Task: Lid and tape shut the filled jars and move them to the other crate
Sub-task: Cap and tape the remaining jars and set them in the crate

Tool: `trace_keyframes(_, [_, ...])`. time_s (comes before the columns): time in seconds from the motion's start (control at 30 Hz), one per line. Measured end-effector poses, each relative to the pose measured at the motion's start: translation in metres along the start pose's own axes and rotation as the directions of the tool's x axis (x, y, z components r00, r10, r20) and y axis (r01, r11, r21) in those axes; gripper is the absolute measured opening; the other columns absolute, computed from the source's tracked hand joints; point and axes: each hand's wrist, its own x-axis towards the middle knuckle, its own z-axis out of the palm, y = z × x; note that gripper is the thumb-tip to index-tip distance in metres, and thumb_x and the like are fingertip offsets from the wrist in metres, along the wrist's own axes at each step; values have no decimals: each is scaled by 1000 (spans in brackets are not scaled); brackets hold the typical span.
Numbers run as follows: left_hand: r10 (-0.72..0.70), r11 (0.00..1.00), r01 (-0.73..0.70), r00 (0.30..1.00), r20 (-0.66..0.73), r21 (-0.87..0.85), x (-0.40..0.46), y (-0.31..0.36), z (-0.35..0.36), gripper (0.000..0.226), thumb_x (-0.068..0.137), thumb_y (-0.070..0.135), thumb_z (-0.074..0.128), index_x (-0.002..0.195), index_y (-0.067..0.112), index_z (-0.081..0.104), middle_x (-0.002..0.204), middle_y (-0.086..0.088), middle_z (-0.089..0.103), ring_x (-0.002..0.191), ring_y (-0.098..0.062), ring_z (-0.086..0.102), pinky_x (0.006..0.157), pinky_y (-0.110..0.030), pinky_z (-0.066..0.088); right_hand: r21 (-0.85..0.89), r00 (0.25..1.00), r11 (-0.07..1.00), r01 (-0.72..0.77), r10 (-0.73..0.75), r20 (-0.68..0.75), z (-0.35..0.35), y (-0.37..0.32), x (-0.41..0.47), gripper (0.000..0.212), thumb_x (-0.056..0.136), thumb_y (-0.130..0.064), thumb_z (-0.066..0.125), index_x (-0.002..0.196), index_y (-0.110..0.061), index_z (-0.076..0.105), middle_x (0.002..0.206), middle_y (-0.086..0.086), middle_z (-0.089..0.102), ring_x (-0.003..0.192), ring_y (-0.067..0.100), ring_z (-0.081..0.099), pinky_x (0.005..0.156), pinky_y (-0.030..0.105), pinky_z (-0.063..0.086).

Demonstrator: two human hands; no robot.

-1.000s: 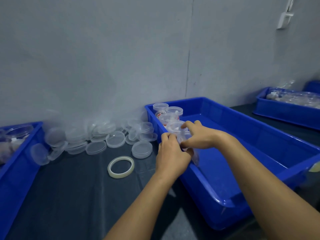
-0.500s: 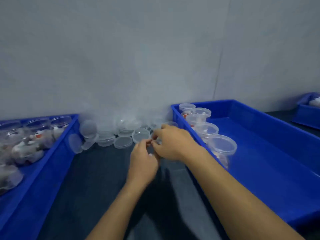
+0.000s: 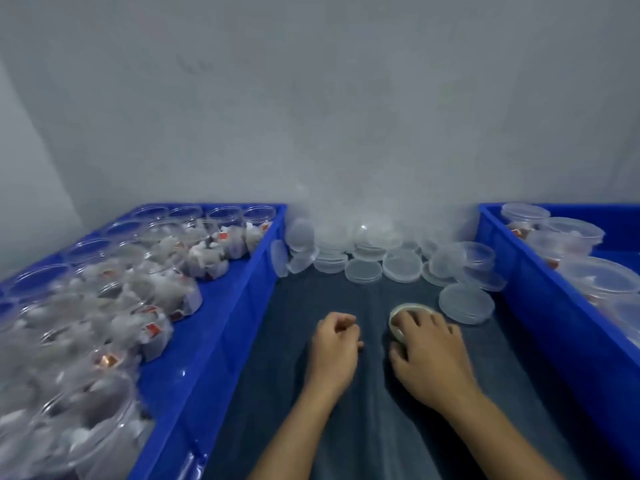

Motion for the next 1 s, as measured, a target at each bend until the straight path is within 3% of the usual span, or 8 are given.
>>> trace_keyframes(0.2, [-51,991,56,998,49,-118,19,16,-14,16,103,6,57,99,19,65,95,-5,67,74,-17,68,70,-43,63,-43,1000,999,-11,12,7,-25,-46,31,31,94,-46,49,115,-26,61,120,1,59,113,27,55,88,41,44])
trace_keyframes(0.3, [64,993,-76,988,-139,-86,35,22,-31,16,100,8,61,105,22,67,100,-2,71,92,-25,70,85,-50,60,124,997,990,72,-69,-35,-43,-81,56,31,95,-38,54,118,-21,64,121,5,60,113,29,57,90,41,48])
trace_keyframes(0.4, [135,966,-190,949,-286,-176,52,27,-43,18,102,13,64,112,29,64,108,6,72,100,-16,70,85,-35,57,237,986,959,157,-140,-88,-59,-117,93,31,94,-33,56,120,-18,66,122,8,62,113,32,58,90,42,50])
trace_keyframes(0.53, [231,863,-338,925,-302,-375,63,30,-44,41,100,4,61,133,30,66,118,9,74,106,-7,70,88,-25,55,360,970,901,242,-224,-94,-75,-159,159,37,97,-28,54,131,-20,64,132,5,60,119,31,58,95,43,51])
trace_keyframes(0.6, [226,874,-323,931,-285,-363,63,24,-46,54,95,12,60,136,45,60,134,15,67,120,-6,65,98,-28,55,362,955,885,292,-287,-71,-78,-175,193,41,98,-25,52,137,-20,62,139,7,58,126,32,55,102,43,49])
trace_keyframes(0.67, [200,894,-305,927,-316,-329,66,16,-49,62,98,7,60,150,40,49,145,13,60,127,-11,62,104,-35,53,314,937,888,336,-349,-14,-74,-187,223,44,99,-23,52,143,-21,58,146,7,54,133,32,50,108,45,45])
trace_keyframes(0.83, [180,927,-282,913,-366,-247,70,13,-50,70,102,11,64,154,49,37,129,47,47,118,14,54,96,-25,49,283,917,909,306,-361,170,-55,-214,267,61,99,-17,45,159,-28,39,162,6,39,146,32,37,117,48,39])
trace_keyframes(1.0, [184,919,-300,899,-396,-254,72,12,-50,67,102,12,63,132,66,37,109,56,52,110,19,56,87,-19,50,148,920,943,297,-324,220,-39,-228,285,32,95,-18,53,124,-19,66,132,9,60,123,28,54,100,43,53])
